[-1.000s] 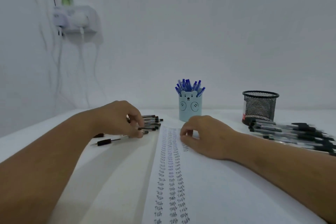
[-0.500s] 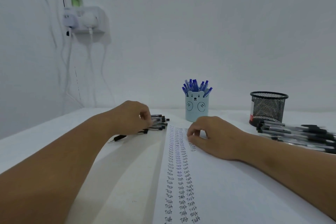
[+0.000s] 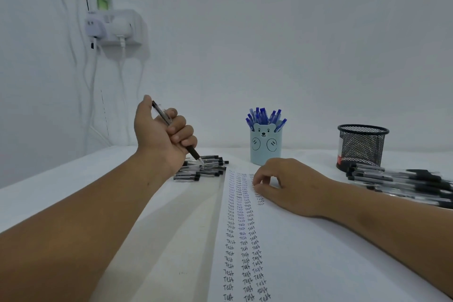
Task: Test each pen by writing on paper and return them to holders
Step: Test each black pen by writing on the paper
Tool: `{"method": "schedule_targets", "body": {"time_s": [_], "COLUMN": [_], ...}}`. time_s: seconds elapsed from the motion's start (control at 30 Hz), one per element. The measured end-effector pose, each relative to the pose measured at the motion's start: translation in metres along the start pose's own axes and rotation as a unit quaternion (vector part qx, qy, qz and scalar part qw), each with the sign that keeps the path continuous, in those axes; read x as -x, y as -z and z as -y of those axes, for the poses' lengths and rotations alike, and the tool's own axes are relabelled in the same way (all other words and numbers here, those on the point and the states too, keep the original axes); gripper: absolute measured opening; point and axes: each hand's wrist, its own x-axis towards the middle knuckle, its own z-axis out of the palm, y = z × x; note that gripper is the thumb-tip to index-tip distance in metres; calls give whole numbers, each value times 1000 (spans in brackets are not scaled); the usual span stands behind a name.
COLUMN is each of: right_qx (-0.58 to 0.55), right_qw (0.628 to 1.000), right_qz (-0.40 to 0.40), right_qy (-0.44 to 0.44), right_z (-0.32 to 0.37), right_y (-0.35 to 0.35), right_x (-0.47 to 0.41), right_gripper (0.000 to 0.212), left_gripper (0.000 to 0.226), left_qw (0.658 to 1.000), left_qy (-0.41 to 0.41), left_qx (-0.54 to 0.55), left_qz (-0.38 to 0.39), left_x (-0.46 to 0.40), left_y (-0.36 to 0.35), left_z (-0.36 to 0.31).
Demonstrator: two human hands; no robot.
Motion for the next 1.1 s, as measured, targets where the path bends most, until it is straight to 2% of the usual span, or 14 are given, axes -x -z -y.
{"method": "schedule_targets", "body": {"time_s": [0.27,0.43,0.57,0.67,0.73,0.87,0.97,1.1], "right_qx": [-4,-1,2,-9,10,50,81,76], "right_qw": [1000,1000,1000,999,997,976,959,960], "right_qz": [2,5,-3,-45,-76,-201,-255,-257], "right_qy": [-1,-1,-2,-15,-8,60,90,81], "right_z": [2,2,3,6,8,16,19,19], "right_y": [1,2,3,5,7,7,6,9], "right_x": [1,1,1,2,4,3,1,2], "right_gripper": [16,17,17,23,34,55,45,27], "left_gripper": [43,23,44,47,43,39,32,25], "left_qw": [999,998,996,996,994,983,972,964], "left_qy": [-1,-5,20,54,73,110,132,123], "left_qx": [44,58,73,31,-2,-32,-47,-87], "left_qz": [-5,19,49,68,87,141,190,221], "left_x": [2,3,1,3,7,16,21,24], "left_y": [-1,-3,-4,-9,-13,-21,-26,-27], "left_z": [-2,-1,7,14,20,33,41,46]}}
